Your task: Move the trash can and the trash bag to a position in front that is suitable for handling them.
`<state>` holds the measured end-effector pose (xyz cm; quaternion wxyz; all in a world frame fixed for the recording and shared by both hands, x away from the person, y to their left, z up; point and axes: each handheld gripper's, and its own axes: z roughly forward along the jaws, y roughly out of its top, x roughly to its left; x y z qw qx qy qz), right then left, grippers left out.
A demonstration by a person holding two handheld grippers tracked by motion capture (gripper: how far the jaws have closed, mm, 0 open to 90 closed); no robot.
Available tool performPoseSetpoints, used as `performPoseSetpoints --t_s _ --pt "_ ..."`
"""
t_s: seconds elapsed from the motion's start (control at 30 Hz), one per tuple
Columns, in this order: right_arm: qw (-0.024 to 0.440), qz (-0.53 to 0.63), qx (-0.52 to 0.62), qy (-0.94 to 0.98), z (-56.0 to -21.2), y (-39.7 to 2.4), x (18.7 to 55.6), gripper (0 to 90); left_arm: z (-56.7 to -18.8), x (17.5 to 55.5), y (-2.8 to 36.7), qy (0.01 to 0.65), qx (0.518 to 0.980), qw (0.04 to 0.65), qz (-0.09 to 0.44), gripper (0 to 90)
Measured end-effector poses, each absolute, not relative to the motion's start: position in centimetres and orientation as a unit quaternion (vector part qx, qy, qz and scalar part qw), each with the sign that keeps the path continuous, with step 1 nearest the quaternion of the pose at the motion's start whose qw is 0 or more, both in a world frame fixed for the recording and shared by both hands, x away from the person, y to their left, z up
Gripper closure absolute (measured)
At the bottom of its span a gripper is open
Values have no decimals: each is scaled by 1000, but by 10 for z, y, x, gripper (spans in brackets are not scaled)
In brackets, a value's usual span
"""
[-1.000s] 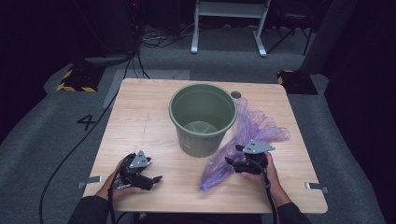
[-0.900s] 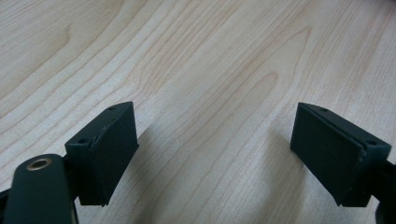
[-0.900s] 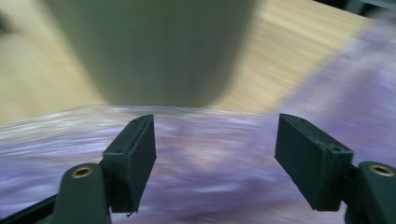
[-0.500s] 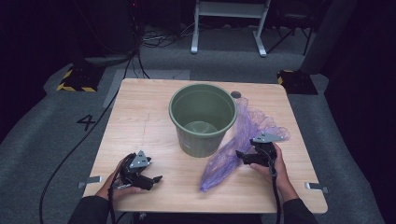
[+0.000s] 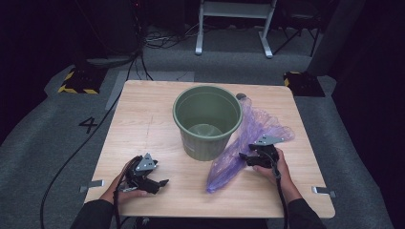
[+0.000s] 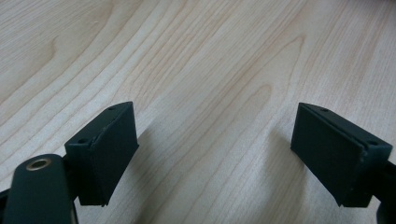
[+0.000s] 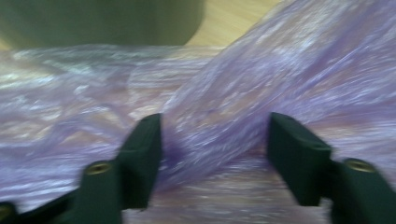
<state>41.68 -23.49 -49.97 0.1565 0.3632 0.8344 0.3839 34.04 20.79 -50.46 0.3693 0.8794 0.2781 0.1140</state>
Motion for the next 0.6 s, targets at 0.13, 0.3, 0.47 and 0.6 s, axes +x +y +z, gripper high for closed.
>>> performPoseSetpoints --t_s 0.13,0.3,0.47,0.6 --pt "163 385 353 837 -501 -231 417 577 -504 341 207 280 880 367 113 139" --pt "164 390 350 836 -501 -228 417 749 -505 344 202 276 880 369 111 133" --pt "165 394 350 834 -501 -229 417 822 -505 347 198 272 882 368 110 127" --pt "170 413 354 822 -496 -236 416 862 -505 349 196 272 882 369 109 126"
